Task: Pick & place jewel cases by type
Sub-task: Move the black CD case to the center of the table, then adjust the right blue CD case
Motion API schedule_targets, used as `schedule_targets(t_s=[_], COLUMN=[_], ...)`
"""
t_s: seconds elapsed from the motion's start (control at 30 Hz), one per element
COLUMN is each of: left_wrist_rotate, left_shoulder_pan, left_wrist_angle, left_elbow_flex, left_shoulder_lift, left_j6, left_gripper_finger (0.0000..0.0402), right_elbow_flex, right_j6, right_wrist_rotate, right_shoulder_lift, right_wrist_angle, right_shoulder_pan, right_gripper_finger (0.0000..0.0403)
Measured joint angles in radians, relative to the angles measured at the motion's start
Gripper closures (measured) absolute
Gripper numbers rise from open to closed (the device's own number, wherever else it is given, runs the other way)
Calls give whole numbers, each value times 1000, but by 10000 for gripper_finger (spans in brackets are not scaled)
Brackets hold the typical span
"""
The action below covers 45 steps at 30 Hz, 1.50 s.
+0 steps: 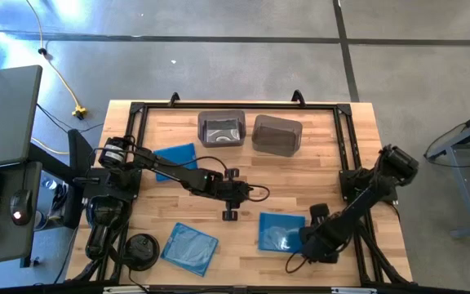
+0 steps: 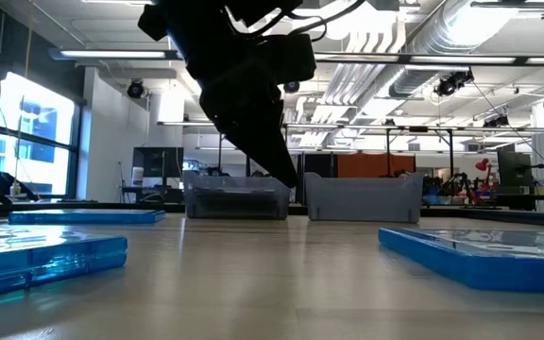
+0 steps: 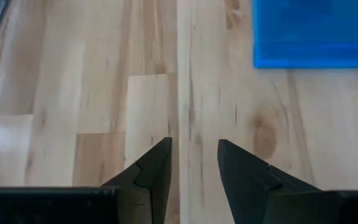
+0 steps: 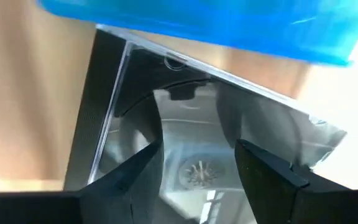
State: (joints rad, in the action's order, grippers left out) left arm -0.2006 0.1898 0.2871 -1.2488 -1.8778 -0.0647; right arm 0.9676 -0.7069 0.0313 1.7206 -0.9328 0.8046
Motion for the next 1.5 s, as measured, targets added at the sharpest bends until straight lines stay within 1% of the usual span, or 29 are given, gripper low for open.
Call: schedule_targets(t_s=[0.1,0.23,0.33,0.43,0.57,0.7,0.8,0.9,1.03,1.2,1.4,1.47,1.5], left_wrist_rotate=[-9,-14,14,38,60,62,77,154,286,461,594,612,604], left_shoulder_pan=[0,0,0,0,0,0,0,0,8,29,52,56,57], left_wrist_angle=[0,0,0,0,0,-3,15,26,11,-34,-81,-73,-69], left_elbow_flex=[0,0,0,0,0,0,0,-1,-2,-6,-27,-54,-71], left_shoulder_lift=[0,0,0,0,0,-7,-15,-37,-78,-121,-122,-110,-108], left_j6=[9,8,7,-6,-35,-87,-139,-193,-232,-232,-236,-231,-227], left_gripper_finger=[275,275,275,275,275,275,275,275,275,275,275,275,275], right_elbow_flex=[0,0,0,0,-1,-1,-1,-1,-2,-2,-2,-1,0], right_j6=[87,215,321,430,582,717,780,842,873,840,792,777,758], right_wrist_rotate=[-68,-144,-215,-309,-396,-401,-400,-426,-498,-497,-508,-525,-532], right_shoulder_lift=[0,0,1,2,2,2,2,2,0,-28,-71,-89,-96], right_wrist_angle=[-21,-21,-17,16,136,310,391,404,371,306,205,186,174], right_shoulder_pan=[-48,-142,-224,-315,-445,-557,-607,-630,-634,-633,-615,-603,-595], right_gripper_finger=[206,206,206,206,206,206,206,206,206,206,206,206,206])
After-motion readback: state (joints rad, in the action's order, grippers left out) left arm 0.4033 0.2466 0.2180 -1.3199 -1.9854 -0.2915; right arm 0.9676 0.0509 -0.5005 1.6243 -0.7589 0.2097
